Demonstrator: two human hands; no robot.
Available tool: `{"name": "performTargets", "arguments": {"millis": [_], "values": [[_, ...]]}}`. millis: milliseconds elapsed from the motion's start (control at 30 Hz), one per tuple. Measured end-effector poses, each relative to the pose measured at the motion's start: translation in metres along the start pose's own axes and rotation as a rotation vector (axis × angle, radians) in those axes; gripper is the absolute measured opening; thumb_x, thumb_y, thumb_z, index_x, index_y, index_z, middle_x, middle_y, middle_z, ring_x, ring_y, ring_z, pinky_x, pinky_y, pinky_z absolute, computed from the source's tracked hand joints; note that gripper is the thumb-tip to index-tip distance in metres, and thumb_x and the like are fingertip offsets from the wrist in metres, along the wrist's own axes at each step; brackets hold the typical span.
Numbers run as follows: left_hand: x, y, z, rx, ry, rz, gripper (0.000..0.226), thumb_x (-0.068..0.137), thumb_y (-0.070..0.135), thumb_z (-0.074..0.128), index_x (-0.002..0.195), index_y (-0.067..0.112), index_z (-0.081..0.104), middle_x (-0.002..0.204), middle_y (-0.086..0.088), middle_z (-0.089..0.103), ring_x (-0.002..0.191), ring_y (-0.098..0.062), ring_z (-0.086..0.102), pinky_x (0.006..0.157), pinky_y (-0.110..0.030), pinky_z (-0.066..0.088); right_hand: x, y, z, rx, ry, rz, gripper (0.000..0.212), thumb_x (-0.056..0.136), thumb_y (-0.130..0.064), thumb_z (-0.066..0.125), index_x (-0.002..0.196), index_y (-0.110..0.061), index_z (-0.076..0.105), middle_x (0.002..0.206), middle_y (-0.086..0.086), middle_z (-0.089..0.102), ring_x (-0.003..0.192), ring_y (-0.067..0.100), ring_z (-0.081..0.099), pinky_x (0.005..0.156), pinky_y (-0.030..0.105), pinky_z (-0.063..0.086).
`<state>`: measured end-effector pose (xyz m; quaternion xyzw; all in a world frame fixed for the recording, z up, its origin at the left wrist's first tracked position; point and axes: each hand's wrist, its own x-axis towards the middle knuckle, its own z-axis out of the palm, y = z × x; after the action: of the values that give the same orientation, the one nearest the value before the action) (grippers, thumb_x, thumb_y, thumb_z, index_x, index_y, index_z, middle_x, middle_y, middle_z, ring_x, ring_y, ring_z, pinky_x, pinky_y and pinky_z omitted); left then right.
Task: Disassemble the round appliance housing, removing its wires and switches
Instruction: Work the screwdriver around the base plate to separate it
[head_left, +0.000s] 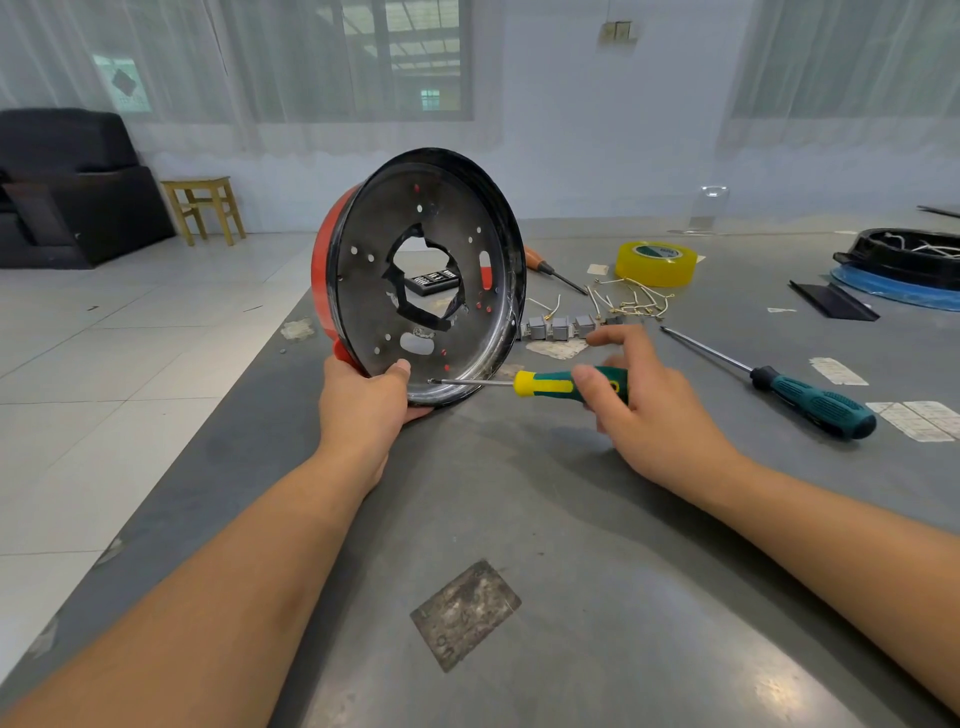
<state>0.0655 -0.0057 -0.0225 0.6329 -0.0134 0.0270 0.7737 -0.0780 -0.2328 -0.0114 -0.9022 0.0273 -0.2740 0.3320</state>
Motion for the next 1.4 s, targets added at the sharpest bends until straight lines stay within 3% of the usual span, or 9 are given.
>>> {"name": "performTargets", "arguments": {"millis": [67,133,300,367,533,867,1133,1267,1400], "values": [[-0.001,0.001,0.0,-0.005,-0.001,-0.006,0.036,0.098,0.002,0.067,0.125,0.021,0.052,0.123,0.0,0.067,0.101,-0.023,0.073,0.074,-0.048,0.067,0.001,0.0,0.0,0.053,-0.009,-0.035,0.043,0.095,-0.026,0.064,0.124,-0.042,0.037,0.101,-0.008,0.057,0.089,0.007,0.057,0.069,0.017,0.049],[-0.001,0.001,0.0,-0.013,-0.001,-0.013,0.038,0.098,0.002,0.067,0.129,0.018,0.052,0.124,-0.002,0.068,0.102,-0.024,0.073,0.075,-0.049,0.067,0.001,-0.001,0.0,0.08,-0.026,-0.019,0.054,0.087,-0.014,0.069,0.123,-0.041,0.037,0.107,-0.009,0.054,0.094,0.007,0.055,0.072,0.01,0.046],[-0.001,0.002,0.0,-0.017,-0.007,-0.018,0.041,0.098,0.001,0.066,0.134,0.016,0.052,0.127,-0.003,0.067,0.103,-0.024,0.073,0.074,-0.049,0.067,0.002,0.001,0.001,0.049,-0.06,0.013,0.031,0.102,-0.045,0.051,0.129,-0.041,0.037,0.102,-0.016,0.063,0.078,0.009,0.064,0.076,0.026,0.051],[0.0,0.001,0.0,-0.019,-0.007,-0.02,0.042,0.098,0.001,0.066,0.134,0.017,0.053,0.127,-0.003,0.067,0.103,-0.024,0.073,0.074,-0.049,0.067,0.001,0.0,0.0,0.028,-0.042,-0.023,0.032,0.102,-0.039,0.055,0.128,-0.042,0.038,0.106,-0.019,0.062,0.088,0.002,0.06,0.073,0.014,0.046],[0.0,0.001,0.0,-0.037,-0.006,-0.019,0.039,0.097,0.0,0.066,0.13,0.017,0.053,0.125,-0.002,0.068,0.099,-0.022,0.074,0.071,-0.046,0.067,0.0,-0.005,-0.001,0.039,-0.027,-0.049,0.046,0.093,-0.015,0.068,0.125,-0.038,0.045,0.111,-0.02,0.058,0.106,-0.015,0.048,0.079,0.0,0.039],[0.0,0.003,-0.001,-0.047,-0.01,-0.04,0.04,0.098,0.0,0.066,0.133,0.015,0.054,0.128,-0.005,0.068,0.104,-0.026,0.073,0.072,-0.046,0.067,0.001,-0.005,-0.003,0.134,0.031,0.043,0.035,0.096,-0.02,0.067,0.12,-0.038,0.051,0.109,-0.019,0.062,0.102,-0.007,0.054,0.075,0.004,0.044],[-0.001,0.004,-0.002,-0.067,-0.024,-0.043,0.039,0.099,-0.001,0.064,0.132,0.017,0.054,0.129,-0.004,0.067,0.108,-0.027,0.072,0.076,-0.049,0.067,0.008,0.011,-0.014,0.288,-0.014,0.172,0.031,0.091,-0.007,0.066,0.111,-0.03,0.064,0.098,-0.011,0.069,0.098,0.012,0.063,0.084,0.027,0.053],[0.0,0.004,-0.002,-0.07,-0.017,-0.046,0.039,0.099,-0.001,0.065,0.13,0.018,0.053,0.129,-0.004,0.067,0.109,-0.027,0.072,0.075,-0.048,0.067,0.007,0.014,-0.015,0.258,-0.125,0.137,0.029,0.09,-0.006,0.068,0.104,-0.031,0.068,0.103,-0.01,0.068,0.094,0.0,0.062,0.075,0.01,0.049],[0.0,0.003,-0.001,-0.075,-0.025,-0.042,0.04,0.099,-0.001,0.065,0.13,0.02,0.053,0.129,-0.004,0.067,0.109,-0.028,0.072,0.075,-0.048,0.067,0.005,0.013,-0.016,0.106,-0.21,0.068,0.03,0.089,-0.011,0.069,0.102,-0.038,0.067,0.105,-0.017,0.066,0.091,-0.006,0.058,0.075,0.005,0.043]]}}
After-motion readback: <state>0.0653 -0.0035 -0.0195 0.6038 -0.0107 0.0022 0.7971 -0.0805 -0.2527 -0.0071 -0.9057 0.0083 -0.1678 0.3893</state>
